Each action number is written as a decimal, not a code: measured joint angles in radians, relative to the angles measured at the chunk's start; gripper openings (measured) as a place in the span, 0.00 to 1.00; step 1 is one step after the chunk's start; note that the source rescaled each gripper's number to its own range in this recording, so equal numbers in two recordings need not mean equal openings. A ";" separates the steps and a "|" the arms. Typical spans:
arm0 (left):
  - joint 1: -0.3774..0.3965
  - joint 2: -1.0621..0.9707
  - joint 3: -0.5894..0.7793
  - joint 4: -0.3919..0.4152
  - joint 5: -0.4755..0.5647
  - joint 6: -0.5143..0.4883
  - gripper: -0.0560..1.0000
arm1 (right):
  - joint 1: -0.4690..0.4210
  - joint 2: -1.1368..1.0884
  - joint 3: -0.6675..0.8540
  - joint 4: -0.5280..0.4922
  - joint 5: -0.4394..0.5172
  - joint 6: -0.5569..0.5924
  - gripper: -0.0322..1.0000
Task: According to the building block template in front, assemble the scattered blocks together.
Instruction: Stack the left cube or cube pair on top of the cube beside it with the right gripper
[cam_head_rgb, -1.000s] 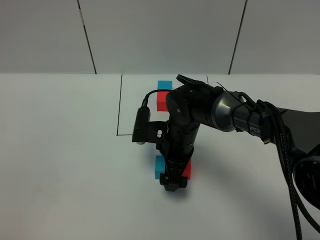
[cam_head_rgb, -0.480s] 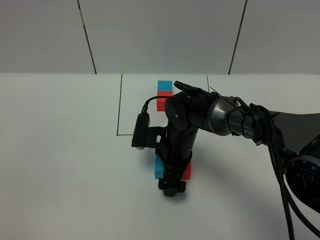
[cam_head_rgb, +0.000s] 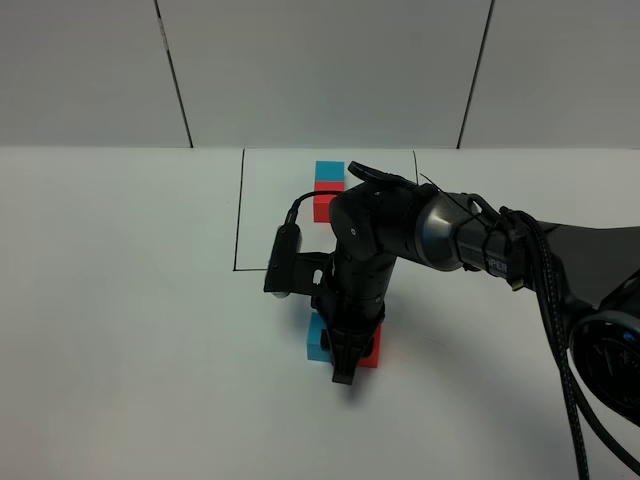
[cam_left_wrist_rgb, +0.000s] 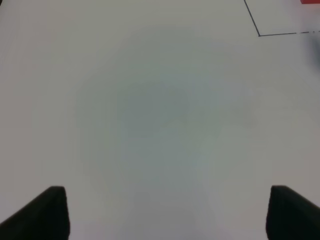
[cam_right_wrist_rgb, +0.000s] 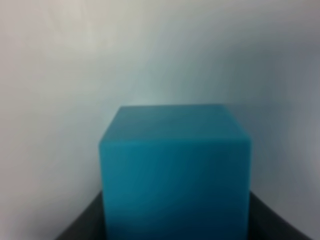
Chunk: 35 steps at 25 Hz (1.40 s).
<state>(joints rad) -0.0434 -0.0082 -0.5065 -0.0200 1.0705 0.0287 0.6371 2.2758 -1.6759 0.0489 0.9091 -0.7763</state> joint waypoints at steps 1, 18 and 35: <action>0.000 0.000 0.000 0.000 0.000 0.000 0.89 | 0.000 0.000 0.000 0.000 0.000 0.007 0.05; 0.000 0.000 0.000 0.000 -0.001 0.000 0.89 | 0.000 -0.078 -0.058 -0.145 0.055 1.231 0.05; 0.000 0.000 0.000 0.000 -0.001 0.000 0.89 | 0.022 -0.035 -0.058 -0.125 0.048 1.522 0.05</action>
<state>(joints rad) -0.0434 -0.0082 -0.5065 -0.0200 1.0697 0.0287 0.6591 2.2404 -1.7337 -0.0758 0.9572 0.7460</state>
